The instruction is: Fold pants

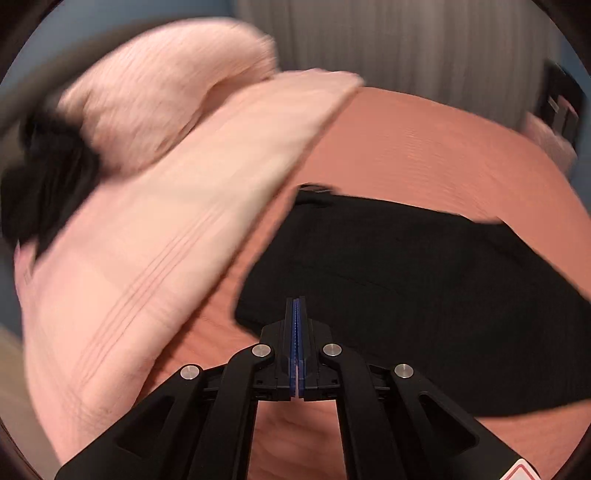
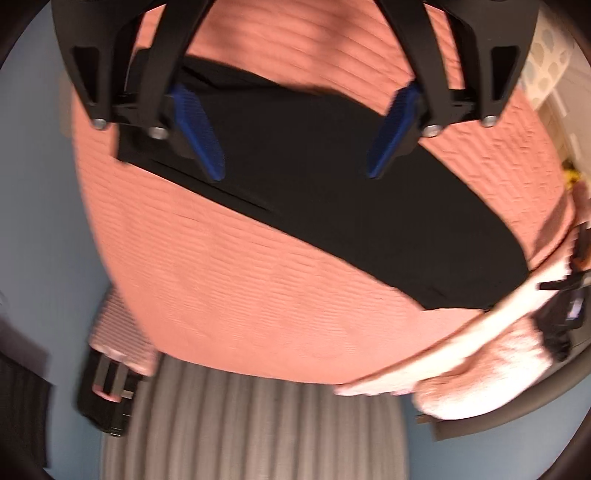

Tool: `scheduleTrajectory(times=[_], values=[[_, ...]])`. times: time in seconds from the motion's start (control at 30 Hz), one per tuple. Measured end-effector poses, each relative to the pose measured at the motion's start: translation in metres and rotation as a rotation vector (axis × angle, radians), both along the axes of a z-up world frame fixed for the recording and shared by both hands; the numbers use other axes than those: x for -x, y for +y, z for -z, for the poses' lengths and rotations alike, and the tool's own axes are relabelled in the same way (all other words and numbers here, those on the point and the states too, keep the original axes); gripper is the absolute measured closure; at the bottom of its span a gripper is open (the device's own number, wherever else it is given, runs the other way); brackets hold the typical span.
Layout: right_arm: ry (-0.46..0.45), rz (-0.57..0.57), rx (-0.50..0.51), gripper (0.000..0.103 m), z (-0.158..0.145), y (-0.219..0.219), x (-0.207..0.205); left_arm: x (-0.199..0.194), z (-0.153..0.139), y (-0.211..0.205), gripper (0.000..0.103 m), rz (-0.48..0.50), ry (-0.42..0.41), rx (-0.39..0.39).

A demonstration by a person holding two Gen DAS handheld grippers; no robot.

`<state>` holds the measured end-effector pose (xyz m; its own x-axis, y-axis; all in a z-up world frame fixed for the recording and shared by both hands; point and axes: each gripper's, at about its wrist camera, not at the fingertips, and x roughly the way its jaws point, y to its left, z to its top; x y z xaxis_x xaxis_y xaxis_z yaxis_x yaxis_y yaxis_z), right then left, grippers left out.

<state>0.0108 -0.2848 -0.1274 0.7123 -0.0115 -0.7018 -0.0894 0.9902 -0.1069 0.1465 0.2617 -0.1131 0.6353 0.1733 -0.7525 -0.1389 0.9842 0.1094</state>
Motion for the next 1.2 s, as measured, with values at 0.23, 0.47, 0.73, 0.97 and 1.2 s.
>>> scheduleTrajectory(times=[0.23,0.47,0.73,0.97,1.2], values=[[0.057,0.227,-0.076,0.017,0.021,-0.099,0.013,0.045,-0.010,-0.244,0.062,0.385,-0.019,0.038],[0.203,0.106,-0.331,0.017,0.058,-0.164,-0.037,0.066,-0.002,-0.394,0.061,0.563,0.036,0.097],[0.244,-0.120,-0.251,0.090,0.067,-0.166,-0.083,0.071,0.008,-0.453,0.048,0.551,0.082,0.003],[-0.186,-0.443,0.115,0.091,-0.043,-0.127,-0.015,0.075,0.005,-0.450,0.036,0.495,0.069,-0.052],[0.299,-0.234,0.147,0.085,0.102,-0.186,0.011,0.070,0.004,-0.449,0.036,0.481,0.070,-0.047]])
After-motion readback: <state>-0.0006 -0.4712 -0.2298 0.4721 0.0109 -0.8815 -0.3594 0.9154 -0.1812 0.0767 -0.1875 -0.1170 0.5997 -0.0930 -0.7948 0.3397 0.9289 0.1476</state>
